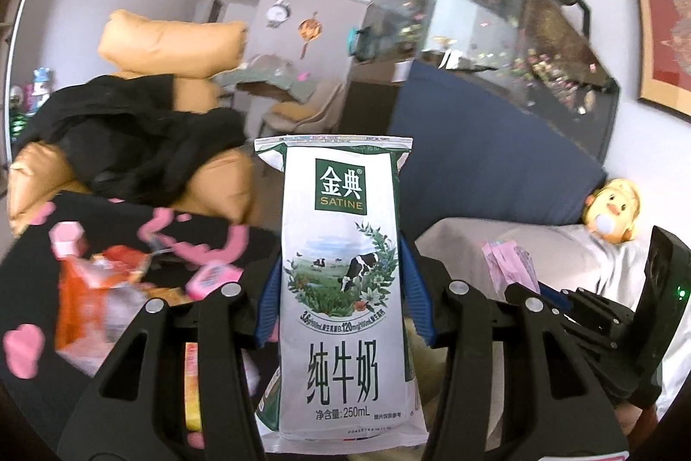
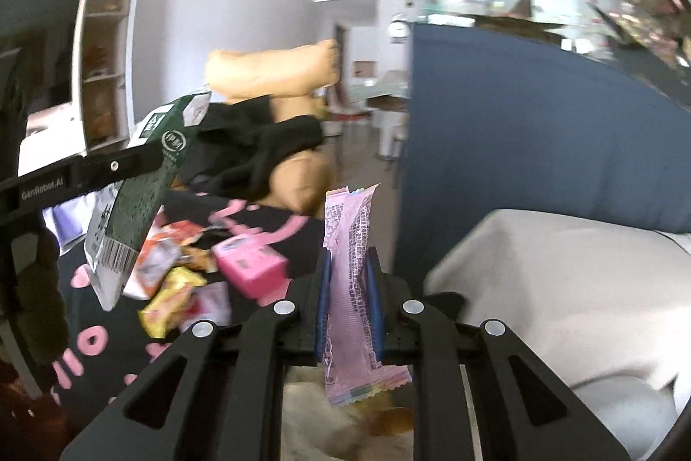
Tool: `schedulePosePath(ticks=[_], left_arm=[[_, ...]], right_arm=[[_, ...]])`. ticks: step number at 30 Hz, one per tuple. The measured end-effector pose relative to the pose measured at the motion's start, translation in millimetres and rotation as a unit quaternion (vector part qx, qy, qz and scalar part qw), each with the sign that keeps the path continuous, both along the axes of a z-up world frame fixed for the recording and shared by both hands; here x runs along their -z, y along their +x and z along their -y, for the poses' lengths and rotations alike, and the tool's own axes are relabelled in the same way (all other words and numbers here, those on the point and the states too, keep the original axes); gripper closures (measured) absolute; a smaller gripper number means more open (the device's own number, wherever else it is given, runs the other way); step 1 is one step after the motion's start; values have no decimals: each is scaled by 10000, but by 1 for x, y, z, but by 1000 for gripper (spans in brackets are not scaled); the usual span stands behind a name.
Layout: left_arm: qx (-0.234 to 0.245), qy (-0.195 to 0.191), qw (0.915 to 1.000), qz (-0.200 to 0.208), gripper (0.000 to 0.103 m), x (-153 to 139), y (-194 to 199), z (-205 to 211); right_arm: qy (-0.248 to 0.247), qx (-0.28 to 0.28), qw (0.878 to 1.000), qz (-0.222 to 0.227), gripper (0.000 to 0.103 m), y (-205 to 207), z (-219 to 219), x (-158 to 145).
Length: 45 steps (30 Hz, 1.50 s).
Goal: Collect trash
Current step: 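Drop the milk carton into the bin with the left tool while the right tool drops the pink wrapper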
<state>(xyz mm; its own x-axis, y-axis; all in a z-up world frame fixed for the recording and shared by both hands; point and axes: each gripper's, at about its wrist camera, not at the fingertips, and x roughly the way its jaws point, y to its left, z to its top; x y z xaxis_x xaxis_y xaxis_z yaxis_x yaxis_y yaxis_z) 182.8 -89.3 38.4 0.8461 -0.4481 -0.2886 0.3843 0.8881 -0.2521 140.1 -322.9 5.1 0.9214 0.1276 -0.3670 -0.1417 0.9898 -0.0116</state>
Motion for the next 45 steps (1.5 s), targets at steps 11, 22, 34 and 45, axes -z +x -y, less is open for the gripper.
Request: schedulePosePath(ticks=[11,22,34,45], left_arm=[[662,-250,9960,-547,57,62,33,90],[906,-97,9911,-973,50,94,51,120],[629,484,9913,-1051,45,94,33,46],[177,391,9900,-1346,45,103,26,-21]], right_arm=[[159,764,9969,-55,87,-5,73,18],[435,918,9944,-284,87,9,87,44],[719,122,9939,-830,87,35,38,81],[635,-378,9810,-1793,87,93,-32,131]])
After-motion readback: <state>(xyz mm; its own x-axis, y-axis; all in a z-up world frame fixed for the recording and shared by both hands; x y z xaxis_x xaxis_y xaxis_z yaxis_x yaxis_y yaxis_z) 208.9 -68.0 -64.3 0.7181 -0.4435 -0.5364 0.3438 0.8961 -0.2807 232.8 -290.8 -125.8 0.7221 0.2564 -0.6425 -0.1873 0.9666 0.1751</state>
